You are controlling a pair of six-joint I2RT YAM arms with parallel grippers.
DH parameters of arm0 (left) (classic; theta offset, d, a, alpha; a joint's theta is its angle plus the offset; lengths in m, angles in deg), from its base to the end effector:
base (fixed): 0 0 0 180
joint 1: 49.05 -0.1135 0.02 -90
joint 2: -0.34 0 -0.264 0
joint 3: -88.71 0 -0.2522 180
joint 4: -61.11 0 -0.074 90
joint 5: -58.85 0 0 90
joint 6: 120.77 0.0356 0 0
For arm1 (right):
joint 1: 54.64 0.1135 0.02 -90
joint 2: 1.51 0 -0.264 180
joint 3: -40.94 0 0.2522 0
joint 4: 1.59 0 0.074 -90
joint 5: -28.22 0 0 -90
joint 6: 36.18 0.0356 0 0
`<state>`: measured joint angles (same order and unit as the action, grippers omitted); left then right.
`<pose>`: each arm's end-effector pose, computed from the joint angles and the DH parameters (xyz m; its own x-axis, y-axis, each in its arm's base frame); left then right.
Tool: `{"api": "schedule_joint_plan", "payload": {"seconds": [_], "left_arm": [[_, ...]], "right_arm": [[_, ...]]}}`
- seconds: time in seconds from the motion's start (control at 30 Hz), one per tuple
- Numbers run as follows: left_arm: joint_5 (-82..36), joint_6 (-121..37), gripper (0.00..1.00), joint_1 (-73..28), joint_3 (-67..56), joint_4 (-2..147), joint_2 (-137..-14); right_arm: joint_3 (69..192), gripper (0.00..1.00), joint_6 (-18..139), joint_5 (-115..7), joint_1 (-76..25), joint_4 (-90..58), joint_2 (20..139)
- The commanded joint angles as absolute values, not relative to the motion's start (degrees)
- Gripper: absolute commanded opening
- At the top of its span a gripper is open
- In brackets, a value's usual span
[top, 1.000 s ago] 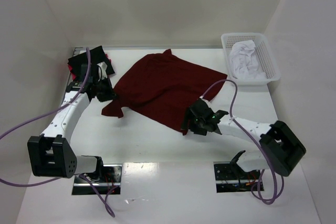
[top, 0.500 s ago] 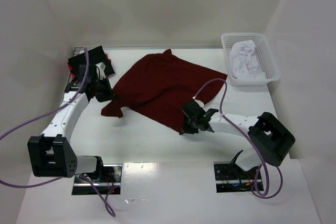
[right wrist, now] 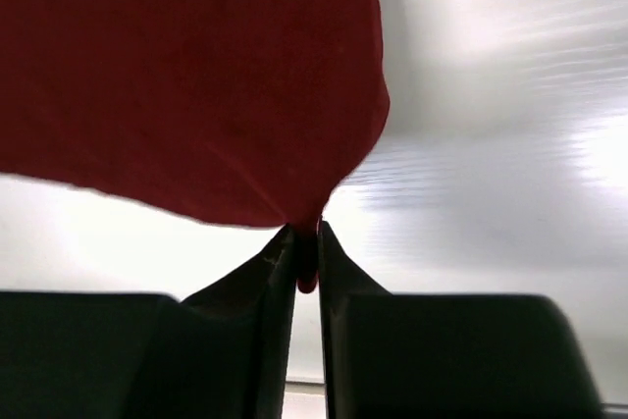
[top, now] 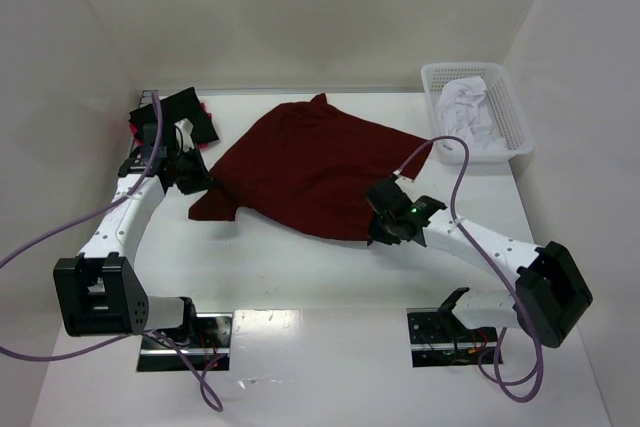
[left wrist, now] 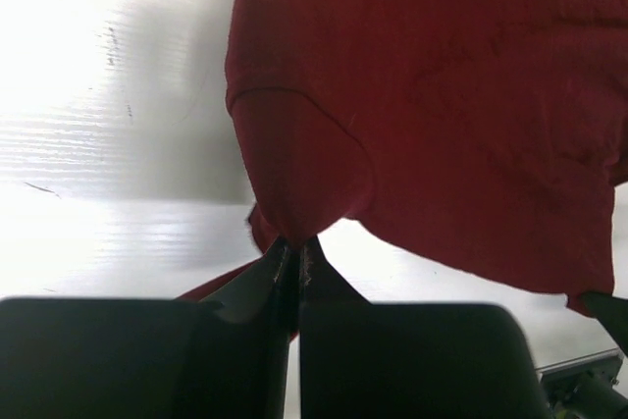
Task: Fold and stack the t-shirts
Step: Flatten out the tshirt
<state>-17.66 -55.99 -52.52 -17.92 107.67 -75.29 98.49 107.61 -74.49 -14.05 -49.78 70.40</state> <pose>0.2780 0.0085 0.2775 -0.7199 -0.4588 -0.5209 -0.2347 0.8671 -0.4394 0.1816 0.1453 0.2054 -0.8481 0.3099 -0.4299 0.2143 0.9425 0.2566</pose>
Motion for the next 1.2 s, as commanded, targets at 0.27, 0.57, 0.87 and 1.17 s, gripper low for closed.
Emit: {"api": "schedule_joint_plan", "payload": {"seconds": [0.27,0.57,0.87,1.17], "left_arm": [[-16.03,-54.59,0.04,-54.76,-18.65,105.72,-73.57],[-16.03,-54.59,0.04,-55.29,-18.65,105.72,-73.57],[-14.98,-54.59,0.04,-55.82,-19.17,105.19,-73.57],[-14.45,-54.58,0.04,-55.82,-19.17,104.67,-73.57]], "right_arm": [[96.56,0.83,110.33,-75.93,-15.53,-52.81,70.46],[90.83,0.61,112.35,-71.89,-15.53,-48.69,68.53],[90.21,0.56,111.92,-70.22,-15.0,-48.72,68.43],[91.97,0.49,111.39,-70.13,-12.28,-46.9,74.78]]}}
